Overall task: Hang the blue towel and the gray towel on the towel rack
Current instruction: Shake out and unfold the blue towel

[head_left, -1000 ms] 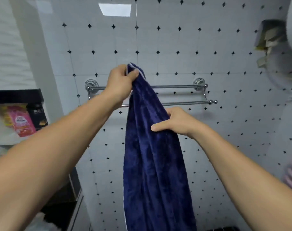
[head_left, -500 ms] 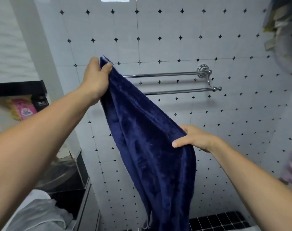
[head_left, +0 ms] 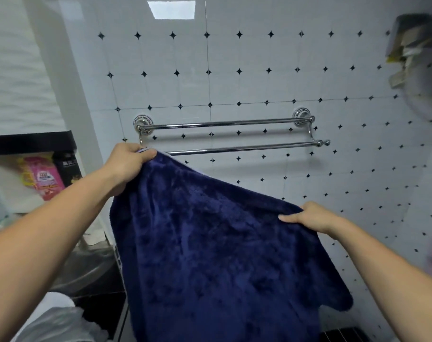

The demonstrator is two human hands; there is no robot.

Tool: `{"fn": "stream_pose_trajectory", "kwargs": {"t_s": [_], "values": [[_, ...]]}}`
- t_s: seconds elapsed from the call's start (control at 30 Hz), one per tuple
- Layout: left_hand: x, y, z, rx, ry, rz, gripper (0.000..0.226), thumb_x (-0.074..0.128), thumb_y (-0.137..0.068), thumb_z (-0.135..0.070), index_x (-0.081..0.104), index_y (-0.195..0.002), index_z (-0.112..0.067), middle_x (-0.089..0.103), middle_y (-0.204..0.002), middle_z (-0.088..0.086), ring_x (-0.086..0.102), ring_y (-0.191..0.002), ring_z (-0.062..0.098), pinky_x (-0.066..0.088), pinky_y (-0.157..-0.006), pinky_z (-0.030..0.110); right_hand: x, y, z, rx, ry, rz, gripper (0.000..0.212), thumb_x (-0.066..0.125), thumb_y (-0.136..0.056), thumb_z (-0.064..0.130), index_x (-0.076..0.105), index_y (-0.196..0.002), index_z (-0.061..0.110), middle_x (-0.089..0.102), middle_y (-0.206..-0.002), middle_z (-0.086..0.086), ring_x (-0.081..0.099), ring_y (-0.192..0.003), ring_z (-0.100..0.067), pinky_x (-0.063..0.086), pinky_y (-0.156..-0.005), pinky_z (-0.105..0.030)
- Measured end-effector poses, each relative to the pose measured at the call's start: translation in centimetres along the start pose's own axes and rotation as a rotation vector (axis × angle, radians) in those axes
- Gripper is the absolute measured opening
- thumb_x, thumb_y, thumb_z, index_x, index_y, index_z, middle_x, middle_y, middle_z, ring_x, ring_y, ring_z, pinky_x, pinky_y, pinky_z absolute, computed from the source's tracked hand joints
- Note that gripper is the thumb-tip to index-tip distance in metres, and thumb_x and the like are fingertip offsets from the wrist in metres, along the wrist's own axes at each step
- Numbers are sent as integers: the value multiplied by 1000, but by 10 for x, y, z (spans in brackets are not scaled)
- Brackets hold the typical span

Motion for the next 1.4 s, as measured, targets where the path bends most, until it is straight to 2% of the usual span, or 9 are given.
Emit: {"fn": "stream_pose_trajectory", "kwargs": {"t_s": [0.23,0.4,0.5,0.67,0.83,0.97,1.1,1.23,1.4], "values": [[-50,-2,28,-185,121,-143,22,64,-91,-24,64,-73,-11,69,-64,5,61,-69,24,54,-69,35,-6,2,4,-29,-25,94,29,85,-53,35,75,-75,19,78,-80,-5,75,-70,-23,52,-56,-24],[-69,0,41,-225,188,-269,13,67,-89,-18,63,-80,-9,68,-80,8,64,-80,21,56,-79,39,-17,2,-3,95,50,-51,52,88,-61,46,70,-81,1,76,-72,-5,72,-63,-24,52,-61,-27],[-49,13,33,-234,278,-245,20,62,-92,-16,57,-72,-13,63,-66,4,63,-63,19,52,-58,29,5,6,19,133,-193,-24,49,86,-71,30,63,-96,-6,72,-84,-12,68,-73,-30,50,-71,-33],[42,76,18,-241,386,57,24,56,-95,-14,60,-72,-13,65,-53,-1,59,-40,7,44,-40,15,56,17,111,-84,-900,95,30,65,-88,-2,58,-114,13,68,-75,-11,58,-52,-14,52,-47,-21],[100,127,24,-244,383,173,32,54,-98,-23,55,-68,-15,61,-61,2,54,-55,15,40,-49,19,94,45,175,-305,-1076,174,24,54,-93,-6,66,-106,10,70,-69,-6,70,-57,-19,57,-57,-25],[101,133,26,-315,554,188,32,55,-98,-26,68,-74,-12,73,-70,7,66,-60,17,53,-56,24,103,58,191,-479,-854,89,59,48,-76,-27,61,-118,12,75,-99,-15,74,-93,-19,57,-80,-23],[99,131,31,-397,653,216,29,55,-98,-25,71,-95,-2,73,-91,22,65,-81,33,51,-78,44,111,76,202,-689,-386,-47,68,65,-74,-11,51,-132,21,68,-123,-2,64,-112,-5,47,-99,-22],[101,125,25,-360,722,317,25,56,-97,-19,69,-97,2,73,-88,21,70,-73,29,59,-63,34,112,88,215,-830,119,-242,73,85,-60,35,56,-126,30,59,-123,10,54,-117,-10,45,-98,-32],[108,127,16,-268,719,435,20,58,-95,-14,70,-94,3,70,-89,23,69,-74,28,58,-66,30,96,106,219,-933,172,-555,48,87,-62,44,74,-107,31,52,-105,3,54,-94,-20,44,-81,-37]]}}
Point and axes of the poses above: each hand's wrist, its own y-axis away from the middle knuckle, its own x-axis out of the palm, z = x × y, the point moved 9 cm from there along -y, towards the middle knuckle
